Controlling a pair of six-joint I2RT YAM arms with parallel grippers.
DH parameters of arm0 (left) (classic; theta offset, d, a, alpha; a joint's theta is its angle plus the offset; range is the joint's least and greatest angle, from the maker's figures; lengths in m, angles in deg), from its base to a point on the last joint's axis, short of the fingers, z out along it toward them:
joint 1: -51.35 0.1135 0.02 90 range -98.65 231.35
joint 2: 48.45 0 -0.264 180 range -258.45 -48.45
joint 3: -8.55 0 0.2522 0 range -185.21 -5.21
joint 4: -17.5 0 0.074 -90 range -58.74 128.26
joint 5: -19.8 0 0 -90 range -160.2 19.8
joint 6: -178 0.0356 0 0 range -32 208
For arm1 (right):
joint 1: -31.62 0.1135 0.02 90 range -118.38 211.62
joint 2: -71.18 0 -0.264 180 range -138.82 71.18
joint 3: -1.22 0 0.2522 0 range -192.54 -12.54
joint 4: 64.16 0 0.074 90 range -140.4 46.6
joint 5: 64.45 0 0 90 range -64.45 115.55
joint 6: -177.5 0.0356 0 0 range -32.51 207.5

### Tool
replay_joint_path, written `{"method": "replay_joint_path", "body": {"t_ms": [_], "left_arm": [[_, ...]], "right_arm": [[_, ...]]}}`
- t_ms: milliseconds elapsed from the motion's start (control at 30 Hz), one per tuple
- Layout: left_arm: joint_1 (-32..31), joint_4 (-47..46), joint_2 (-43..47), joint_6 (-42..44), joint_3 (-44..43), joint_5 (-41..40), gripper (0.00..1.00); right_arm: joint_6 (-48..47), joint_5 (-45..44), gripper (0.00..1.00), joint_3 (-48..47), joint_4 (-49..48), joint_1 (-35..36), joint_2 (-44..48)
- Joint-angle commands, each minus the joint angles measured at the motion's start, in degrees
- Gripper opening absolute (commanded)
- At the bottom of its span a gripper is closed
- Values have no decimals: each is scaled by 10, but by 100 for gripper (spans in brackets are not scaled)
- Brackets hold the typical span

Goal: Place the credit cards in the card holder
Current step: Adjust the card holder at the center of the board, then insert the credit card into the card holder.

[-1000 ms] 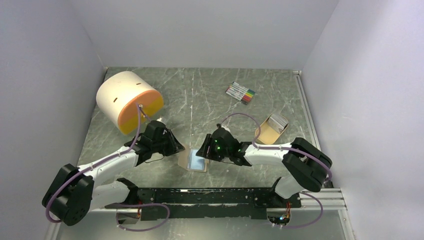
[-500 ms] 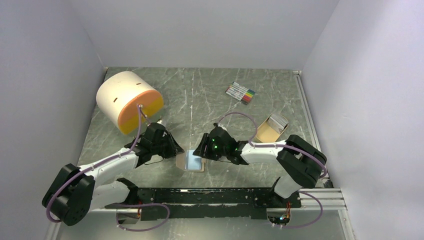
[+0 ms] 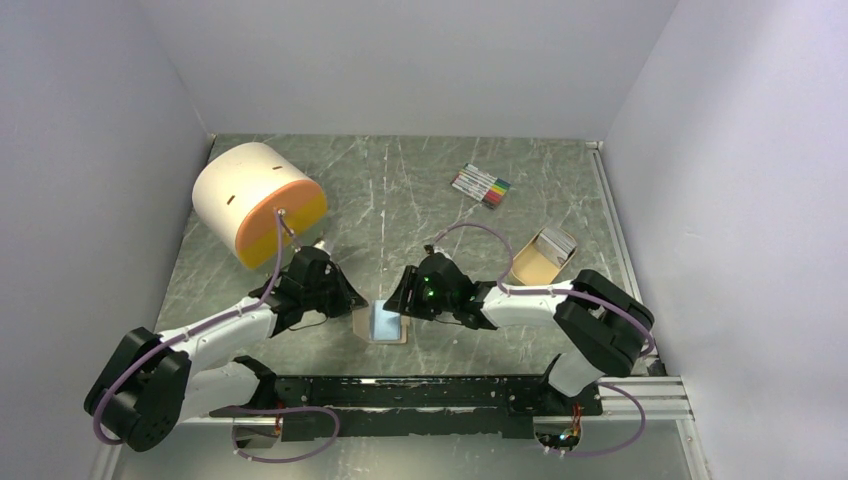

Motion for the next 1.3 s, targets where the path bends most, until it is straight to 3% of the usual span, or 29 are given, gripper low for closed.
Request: {"method": "replay_joint_path", "body": {"t_ms": [0, 200, 300, 433, 500, 600, 700, 967, 1267], "left_arm": [[3, -65, 11, -19, 18, 35, 9], [1, -266, -18, -116, 52, 99, 9], [-5, -314, -63, -126, 37, 110, 9], [-15, -317, -97, -124, 23, 107, 10], [-15, -296, -105, -120, 24, 105, 17], [-15, -234, -108, -94, 15, 93, 35], [-15, -185, -97, -72, 9, 79, 43], [-15, -97, -66, -31, 1, 40, 37], [-15, -94, -67, -14, -1, 42, 27]], "right_arm": [[-20, -41, 55, -19, 70, 1, 25], [-64, -93, 56, -21, 152, -14, 101], [-73, -94, 56, -6, 159, -29, 134], [-78, -88, 56, 8, 152, -37, 138], [-79, -79, 56, 12, 144, -37, 129], [-80, -70, 55, 18, 130, -37, 111], [-79, -67, 55, 17, 127, -37, 96], [-73, -52, 54, 15, 105, -37, 73], [-67, -50, 54, 10, 90, -37, 45]]}}
